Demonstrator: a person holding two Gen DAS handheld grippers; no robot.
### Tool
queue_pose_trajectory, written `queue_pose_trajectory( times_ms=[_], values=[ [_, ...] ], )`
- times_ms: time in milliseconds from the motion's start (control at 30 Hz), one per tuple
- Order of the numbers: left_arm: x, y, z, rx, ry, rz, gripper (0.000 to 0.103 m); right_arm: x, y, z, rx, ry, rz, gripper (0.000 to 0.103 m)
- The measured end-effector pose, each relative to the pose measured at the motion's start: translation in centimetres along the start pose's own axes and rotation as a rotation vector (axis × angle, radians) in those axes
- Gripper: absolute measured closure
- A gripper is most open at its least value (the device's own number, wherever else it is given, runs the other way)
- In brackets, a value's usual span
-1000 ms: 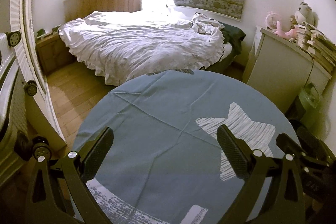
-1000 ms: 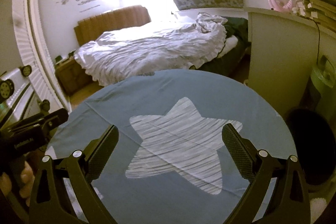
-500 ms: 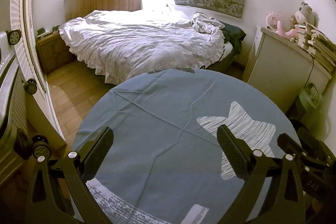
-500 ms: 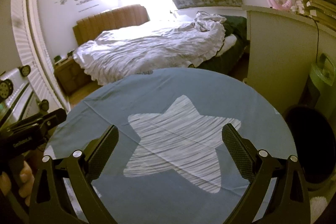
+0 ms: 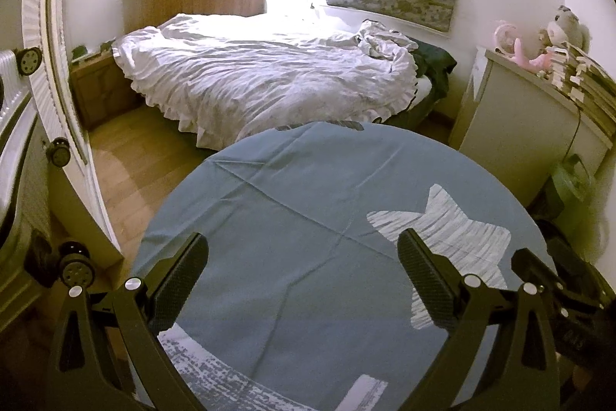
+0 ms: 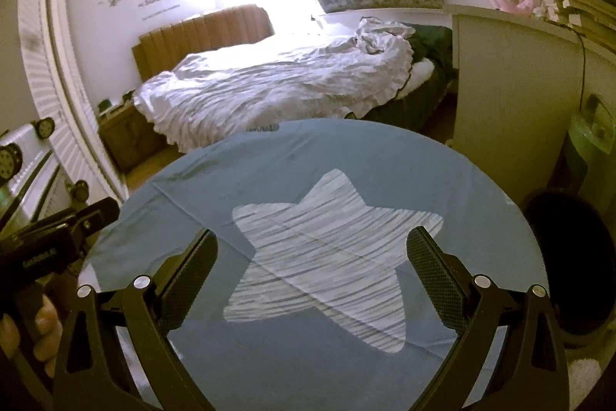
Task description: Collect trash
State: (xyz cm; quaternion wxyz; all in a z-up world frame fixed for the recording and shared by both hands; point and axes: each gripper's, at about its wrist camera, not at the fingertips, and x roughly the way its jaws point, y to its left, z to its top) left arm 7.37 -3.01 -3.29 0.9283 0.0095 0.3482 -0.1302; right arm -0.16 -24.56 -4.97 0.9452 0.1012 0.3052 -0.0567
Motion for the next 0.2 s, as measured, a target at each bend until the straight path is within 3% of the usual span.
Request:
queue_pose_trajectory(
  times_ms=[200],
  values=[
    [0.07, 0.03, -0.02, 0.002, 0.003, -0.001, 0.005, 0.24, 0.12, -0.08, -0.001, 0.009, 0.003, 0.006]
  ],
)
